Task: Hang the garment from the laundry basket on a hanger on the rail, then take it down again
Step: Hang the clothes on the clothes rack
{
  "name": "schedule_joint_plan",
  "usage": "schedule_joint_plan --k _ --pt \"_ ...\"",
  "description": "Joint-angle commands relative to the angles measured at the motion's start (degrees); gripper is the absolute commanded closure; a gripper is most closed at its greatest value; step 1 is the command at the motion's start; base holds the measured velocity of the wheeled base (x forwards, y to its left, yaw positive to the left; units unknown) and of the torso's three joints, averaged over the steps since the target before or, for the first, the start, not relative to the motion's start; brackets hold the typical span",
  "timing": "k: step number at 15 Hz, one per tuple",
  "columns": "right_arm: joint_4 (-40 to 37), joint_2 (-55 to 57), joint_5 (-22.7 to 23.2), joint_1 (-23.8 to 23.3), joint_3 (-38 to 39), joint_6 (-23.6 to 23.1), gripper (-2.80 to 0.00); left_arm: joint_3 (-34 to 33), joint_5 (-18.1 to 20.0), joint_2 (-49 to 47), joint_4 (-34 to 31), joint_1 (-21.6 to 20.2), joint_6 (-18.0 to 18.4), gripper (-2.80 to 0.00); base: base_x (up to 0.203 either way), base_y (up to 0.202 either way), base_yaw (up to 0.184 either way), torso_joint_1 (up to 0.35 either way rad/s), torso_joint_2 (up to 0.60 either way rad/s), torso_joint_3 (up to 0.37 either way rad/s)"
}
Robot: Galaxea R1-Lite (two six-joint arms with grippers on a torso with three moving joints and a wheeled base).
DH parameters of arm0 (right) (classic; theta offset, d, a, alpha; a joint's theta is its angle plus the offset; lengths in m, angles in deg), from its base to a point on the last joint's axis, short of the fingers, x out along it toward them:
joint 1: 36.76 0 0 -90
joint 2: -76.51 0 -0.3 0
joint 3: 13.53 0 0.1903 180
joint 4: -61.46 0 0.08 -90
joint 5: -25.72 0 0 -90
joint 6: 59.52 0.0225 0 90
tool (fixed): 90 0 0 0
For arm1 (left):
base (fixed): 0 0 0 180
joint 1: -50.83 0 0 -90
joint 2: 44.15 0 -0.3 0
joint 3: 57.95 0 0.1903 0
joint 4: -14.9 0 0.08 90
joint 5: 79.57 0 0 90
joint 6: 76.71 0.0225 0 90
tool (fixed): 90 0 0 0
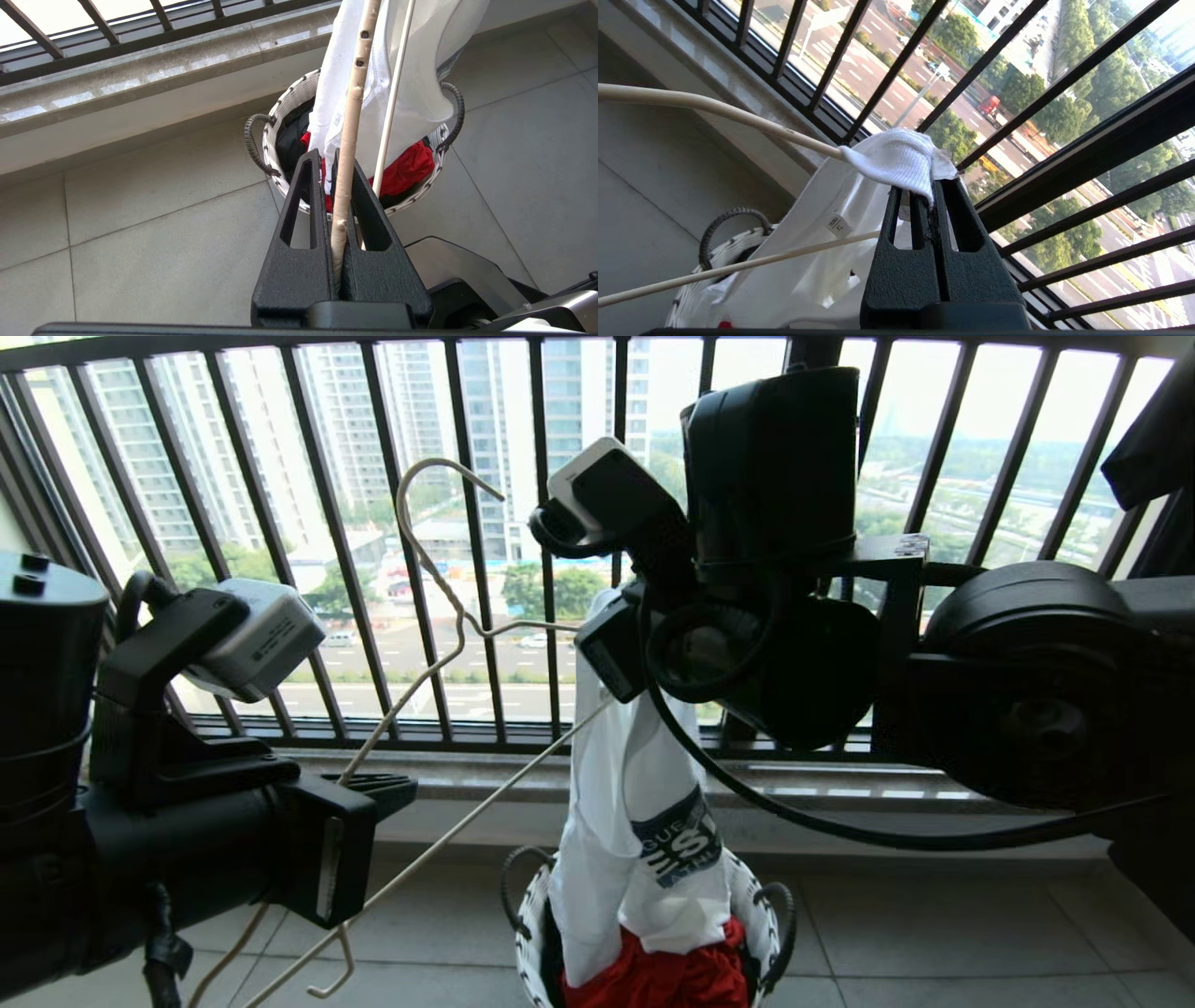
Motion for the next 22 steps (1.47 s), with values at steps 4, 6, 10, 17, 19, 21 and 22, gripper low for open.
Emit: schedule_joint_plan --k 4,6,10,17,19,21,22 --pt "0.2 -0.9 -0.2 4.1 0.2 0.3 0.0 -1.3 -0.1 -3.3 3.4 -2.6 0.4 0.0 0.0 0.0 0.0 0.0 0.0 0.0" --pt "0.2 -1.0 -0.2 5.4 0.0 2.8 0.0 -1.5 -0.1 -3.8 3.9 -2.9 0.4 0.0 0.0 0.0 0.0 0.0 0.0 0.0" --pt "0.7 -0.5 0.6 6.3 -0.9 5.7 0.0 -2.2 0.0 -3.9 5.5 -2.8 0.2 0.0 0.0 0.0 0.0 0.0 0.0 0.0" --pt "3.9 0.2 1.3 7.5 -2.8 5.8 0.0 -4.6 0.1 -7.0 14.8 -2.9 -1.0 0.0 0.0 0.0 0.0 0.0 0.0 0.0" --pt "4.4 0.7 1.2 8.0 -3.4 5.7 0.0 -4.7 0.2 -7.3 15.4 -2.8 -1.4 0.0 0.0 0.0 0.0 0.0 0.0 0.0" --pt "5.8 1.0 1.3 8.1 -3.8 5.6 0.0 -4.8 0.2 -7.9 18.9 -2.8 -3.4 0.0 0.0 0.0 0.0 0.0 0.0 0.0" --pt "6.9 1.4 1.5 8.1 -4.0 5.6 0.0 -5.8 0.2 -8.4 22.2 -2.8 -3.9 0.0 0.0 0.0 0.0 0.0 0.0 0.0"
